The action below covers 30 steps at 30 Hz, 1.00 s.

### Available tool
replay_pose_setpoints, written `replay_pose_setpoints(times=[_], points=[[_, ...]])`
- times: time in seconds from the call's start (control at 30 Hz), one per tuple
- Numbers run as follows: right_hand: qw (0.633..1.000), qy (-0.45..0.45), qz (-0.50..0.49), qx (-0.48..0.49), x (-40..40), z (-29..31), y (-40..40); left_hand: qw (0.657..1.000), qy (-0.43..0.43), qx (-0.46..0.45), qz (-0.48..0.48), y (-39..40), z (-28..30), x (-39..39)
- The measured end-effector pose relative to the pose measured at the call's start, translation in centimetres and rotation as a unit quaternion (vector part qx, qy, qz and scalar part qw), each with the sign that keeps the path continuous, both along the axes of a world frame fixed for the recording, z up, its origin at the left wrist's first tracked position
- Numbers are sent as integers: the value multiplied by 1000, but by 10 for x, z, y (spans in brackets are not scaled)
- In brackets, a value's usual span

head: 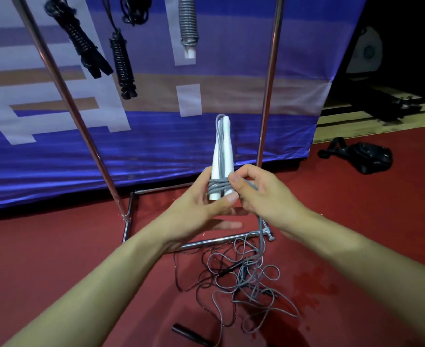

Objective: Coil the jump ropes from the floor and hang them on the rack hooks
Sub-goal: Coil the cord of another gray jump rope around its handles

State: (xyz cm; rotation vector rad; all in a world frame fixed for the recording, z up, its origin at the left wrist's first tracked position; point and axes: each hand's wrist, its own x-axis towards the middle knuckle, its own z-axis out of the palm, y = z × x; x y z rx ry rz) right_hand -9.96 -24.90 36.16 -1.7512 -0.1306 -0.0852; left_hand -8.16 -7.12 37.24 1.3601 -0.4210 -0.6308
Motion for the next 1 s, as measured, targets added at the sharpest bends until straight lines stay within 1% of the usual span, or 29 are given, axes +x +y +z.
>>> replay_pose_setpoints(times=[0.13,0.17,0.23,0.27,0.33,0.4,0.53,0.73,0.83,0.9,0.97,1.0], points=[[999,-15,16,-23,-8,4,-1,998,25,-26,-51,4,5,-1],[1000,-15,21,-18,-11,5,-1,998,19,-24,-57,5,6,-1],[1000,-16,20,-10,-15,7,-2,999,-32,2,-30,7,7,-1],[999,-24,15,-22,-16,9,-2,998,-62,19,-9,8,7,-1],[994,-52,3,-96,-18,12,-4,994,-98,43,8,11,8,0],[987,-64,-1,-149,-20,15,-7,992,-111,59,-11,15,11,-2],[983,-68,19,-168,-24,20,-8,993,-103,57,-25,19,13,-5],[980,-32,11,-199,-20,18,-12,994,-75,45,-59,18,10,-3],[968,-44,-9,-247,-20,19,-14,992,-85,57,-68,17,6,-1],[967,-38,-22,-251,-23,21,-13,991,-95,64,-66,17,5,0],[964,-34,2,-262,-26,25,-12,991,-101,61,-68,18,4,1],[964,-17,25,-265,-27,25,-11,990,-104,61,-71,18,4,1]])
